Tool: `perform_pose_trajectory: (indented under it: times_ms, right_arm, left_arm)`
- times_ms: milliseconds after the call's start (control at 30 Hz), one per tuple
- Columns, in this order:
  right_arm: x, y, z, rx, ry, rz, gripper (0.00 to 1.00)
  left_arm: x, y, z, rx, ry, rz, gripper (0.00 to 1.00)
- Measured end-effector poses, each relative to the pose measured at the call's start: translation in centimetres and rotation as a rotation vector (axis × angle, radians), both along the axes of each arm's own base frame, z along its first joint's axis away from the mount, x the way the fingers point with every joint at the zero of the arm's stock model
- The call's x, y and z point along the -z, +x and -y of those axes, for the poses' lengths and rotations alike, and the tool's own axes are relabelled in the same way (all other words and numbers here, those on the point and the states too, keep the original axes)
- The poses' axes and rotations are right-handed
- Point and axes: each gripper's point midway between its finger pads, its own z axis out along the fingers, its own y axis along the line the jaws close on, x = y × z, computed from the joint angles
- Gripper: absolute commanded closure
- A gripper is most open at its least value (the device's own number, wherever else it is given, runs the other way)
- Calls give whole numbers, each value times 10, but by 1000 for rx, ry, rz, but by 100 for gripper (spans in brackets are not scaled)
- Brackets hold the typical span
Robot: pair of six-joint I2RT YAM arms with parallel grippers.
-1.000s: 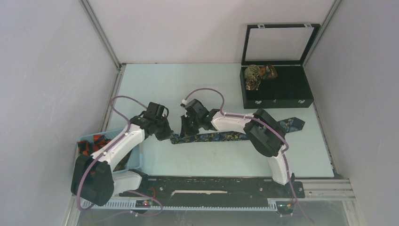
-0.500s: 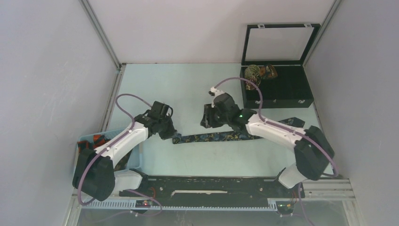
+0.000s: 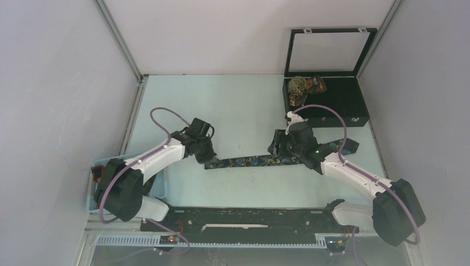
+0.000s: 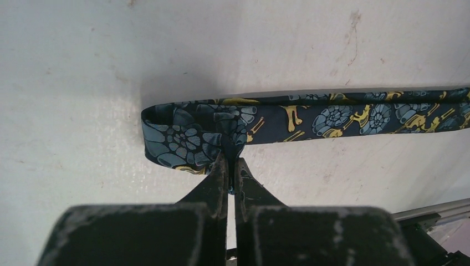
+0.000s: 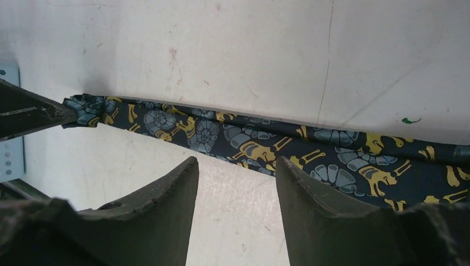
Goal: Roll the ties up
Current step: Roll the tie at the center of the board.
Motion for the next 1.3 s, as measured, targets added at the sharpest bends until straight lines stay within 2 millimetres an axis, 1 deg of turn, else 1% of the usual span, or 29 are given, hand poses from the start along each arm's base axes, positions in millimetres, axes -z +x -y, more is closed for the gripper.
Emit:
perform_pose_trajectory:
  times_ms: [67, 133, 300, 467, 500, 533, 700, 800, 900, 1000, 1133, 1200, 1300]
  right_arm:
    - [2, -1, 1, -5, 10, -3, 43]
    - [2, -1, 1, -10, 21, -2, 43]
    - [-1, -1, -3, -26, 44, 3, 43]
    - [-4, -1, -7, -43, 61, 8, 41]
    - [-6, -1, -10, -56, 72, 12, 41]
    - [-6, -1, -10, -56, 73, 12, 41]
    - [-11, -3, -19, -86, 107, 20, 41]
    - [-10, -8, -27, -111, 119, 13, 41]
    - [-4, -15, -41, -151, 124, -15, 41]
    - [3, -20, -54, -184, 137, -50, 41]
    - [6, -23, -74, -226, 158, -86, 42]
    - [6, -23, -85, -245, 173, -99, 42]
    - [7, -21, -104, -276, 196, -118, 43]
  left_arm:
    - [3, -1, 3, 8, 4, -10, 99]
    - [5, -1, 6, 12, 5, -17, 96]
    - [5, 1, 16, 30, 1, -11, 75]
    - [4, 4, 22, 39, -12, 9, 63]
    - [2, 8, 26, 34, -27, 25, 60]
    - [2, 8, 26, 35, -27, 26, 60]
    - [4, 11, 32, 30, -62, 46, 63]
    - [7, 11, 33, 32, -73, 52, 66]
    - [11, 9, 36, 40, -92, 56, 74]
    - [14, 8, 37, 44, -107, 60, 86]
    - [16, 8, 40, 47, -129, 67, 92]
    - [17, 8, 41, 48, -133, 72, 99]
    - [18, 8, 41, 49, -135, 76, 100]
